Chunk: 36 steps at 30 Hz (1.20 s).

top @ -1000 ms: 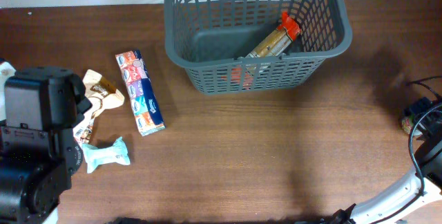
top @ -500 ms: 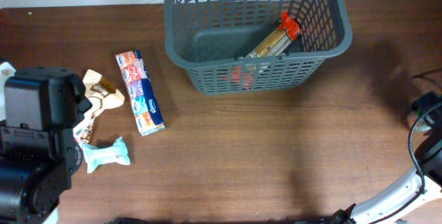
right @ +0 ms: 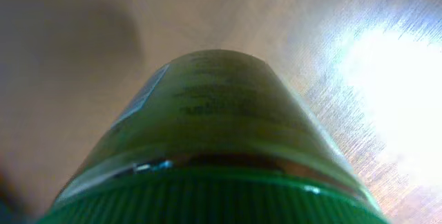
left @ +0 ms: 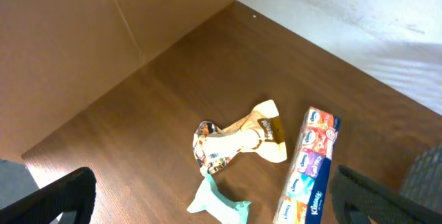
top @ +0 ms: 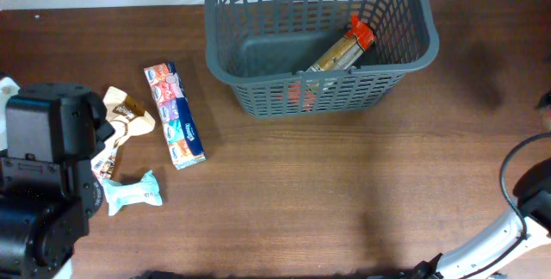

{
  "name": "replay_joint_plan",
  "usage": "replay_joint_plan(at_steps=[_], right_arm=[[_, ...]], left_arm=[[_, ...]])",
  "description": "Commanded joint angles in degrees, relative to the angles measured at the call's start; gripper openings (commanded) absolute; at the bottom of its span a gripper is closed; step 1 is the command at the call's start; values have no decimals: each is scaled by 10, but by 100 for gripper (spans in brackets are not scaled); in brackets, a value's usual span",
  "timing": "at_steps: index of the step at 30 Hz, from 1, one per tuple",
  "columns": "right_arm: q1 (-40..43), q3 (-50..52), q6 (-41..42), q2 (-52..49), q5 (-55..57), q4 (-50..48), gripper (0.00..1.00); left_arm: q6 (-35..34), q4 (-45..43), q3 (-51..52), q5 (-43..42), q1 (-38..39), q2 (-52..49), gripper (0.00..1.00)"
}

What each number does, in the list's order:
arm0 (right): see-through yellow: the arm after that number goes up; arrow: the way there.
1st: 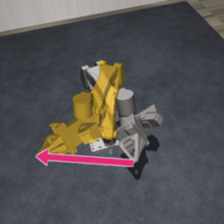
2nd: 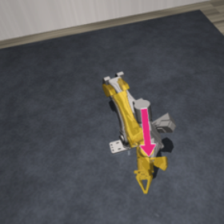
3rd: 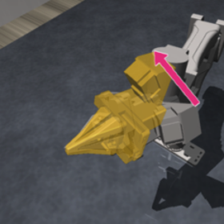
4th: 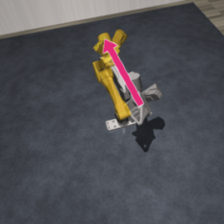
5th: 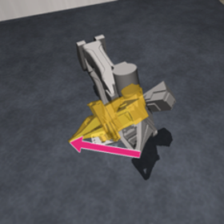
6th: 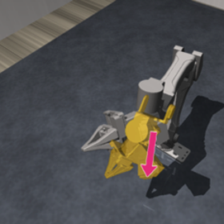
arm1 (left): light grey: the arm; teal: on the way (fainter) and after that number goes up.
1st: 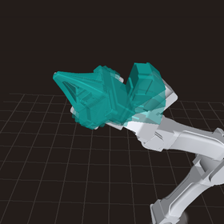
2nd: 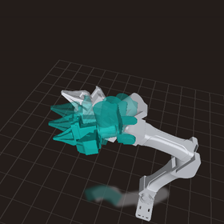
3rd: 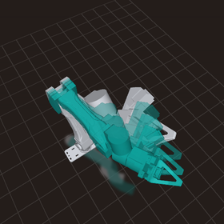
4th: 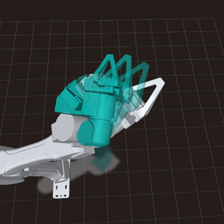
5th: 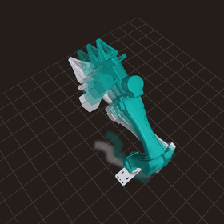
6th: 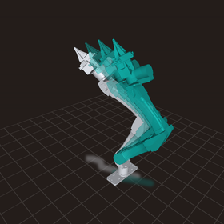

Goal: Pack container
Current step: 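Grasp the green-lidded jar with the right gripper, then lift the jar over the basket and drop it inside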

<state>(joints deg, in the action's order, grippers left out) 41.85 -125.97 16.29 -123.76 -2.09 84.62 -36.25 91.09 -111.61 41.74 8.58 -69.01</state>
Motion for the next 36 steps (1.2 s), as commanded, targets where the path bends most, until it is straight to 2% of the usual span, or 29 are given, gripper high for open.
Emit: replay_joint_plan(at_steps=[1,7,11,19,25,30,36], right_arm=[[-38,-125,2,10,-20,32,4],[-127,-401,10,10,-102,110,4],[-209,-544,59,11,-126,125,4],[-401,-533,97,53,-133,28,4],[-513,-494,97,35,-53,-19,4],[-551,-425,95,18,-32,-51,4],[-552,-310,95,5,-32,-95,4]], left_arm=[[-2,1,-2,-5,-3,0,100],[-2,1,-2,-5,-3,0,100],[-2,1,-2,-5,-3,0,100],[-2,1,-2,-5,-3,0,100],[-2,1,-2,-5,-3,0,100],[-2,1,-2,-5,-3,0,100],[-2,1,-2,-5,-3,0,100]])
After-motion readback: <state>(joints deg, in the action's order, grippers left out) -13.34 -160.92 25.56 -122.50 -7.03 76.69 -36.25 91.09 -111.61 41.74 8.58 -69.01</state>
